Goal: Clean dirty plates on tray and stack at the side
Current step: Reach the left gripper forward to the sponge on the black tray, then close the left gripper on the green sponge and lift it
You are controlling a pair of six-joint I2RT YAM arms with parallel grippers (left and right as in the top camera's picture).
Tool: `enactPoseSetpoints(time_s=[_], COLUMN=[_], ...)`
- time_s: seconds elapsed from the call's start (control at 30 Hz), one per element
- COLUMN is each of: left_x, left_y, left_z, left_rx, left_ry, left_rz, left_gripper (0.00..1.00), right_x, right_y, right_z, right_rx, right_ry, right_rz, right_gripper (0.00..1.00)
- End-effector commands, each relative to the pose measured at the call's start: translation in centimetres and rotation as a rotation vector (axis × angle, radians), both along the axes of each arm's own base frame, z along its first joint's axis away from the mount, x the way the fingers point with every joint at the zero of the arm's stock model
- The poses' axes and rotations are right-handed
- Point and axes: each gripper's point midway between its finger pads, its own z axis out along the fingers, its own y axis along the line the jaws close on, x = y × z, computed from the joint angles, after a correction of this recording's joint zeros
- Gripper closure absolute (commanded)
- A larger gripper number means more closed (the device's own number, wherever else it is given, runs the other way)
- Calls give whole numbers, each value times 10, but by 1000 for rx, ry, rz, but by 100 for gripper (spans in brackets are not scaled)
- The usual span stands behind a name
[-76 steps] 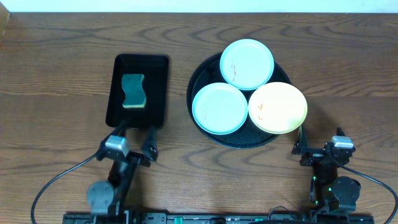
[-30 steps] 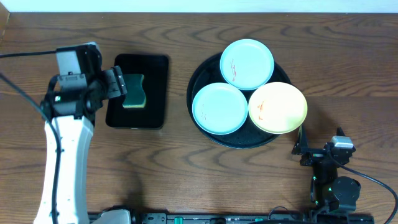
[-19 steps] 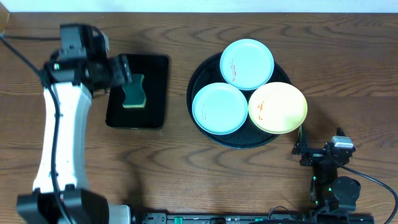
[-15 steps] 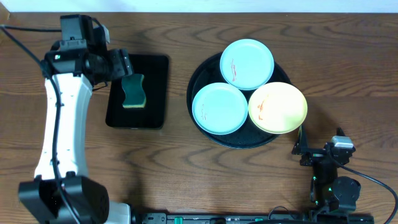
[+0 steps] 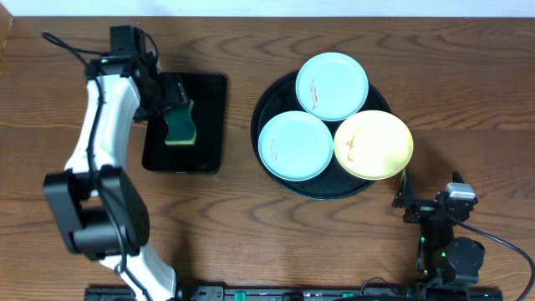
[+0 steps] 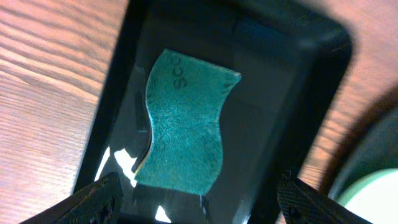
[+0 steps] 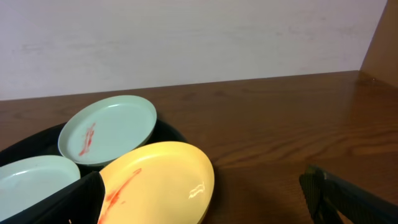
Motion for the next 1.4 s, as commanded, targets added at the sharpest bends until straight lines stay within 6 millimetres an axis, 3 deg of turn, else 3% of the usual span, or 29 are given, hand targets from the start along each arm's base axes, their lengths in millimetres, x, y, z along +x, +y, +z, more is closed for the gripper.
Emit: enactPoseSetpoints(time_s=[0.0,0.2,0.37,0.8,1.3,1.37], left_x=[-3,-8,-6,-1,3,2], left_y=[2,11,9,7,-13,-7], left_z=[-19,-62,-83,-85,-86,-86], left_rx=[-2,43,33,9,32,79], left_ry=[53,159,185,174,157,159], left_rz=[24,35,31,135,30,34], left_gripper=[19,19,20,22,22,22], right_x=[-1,-1,-1,-1,-1,-1], right_y=[-4,-4,-4,-4,-4,-4], right_z=[0,0,0,0,0,0], right_rx=[-9,-9,-9,-9,-9,-9], right_ry=[-1,-1,-1,-1,-1,0], right_rz=[-15,-15,-14,-15,-15,-14], right_gripper=[1,1,1,1,1,1])
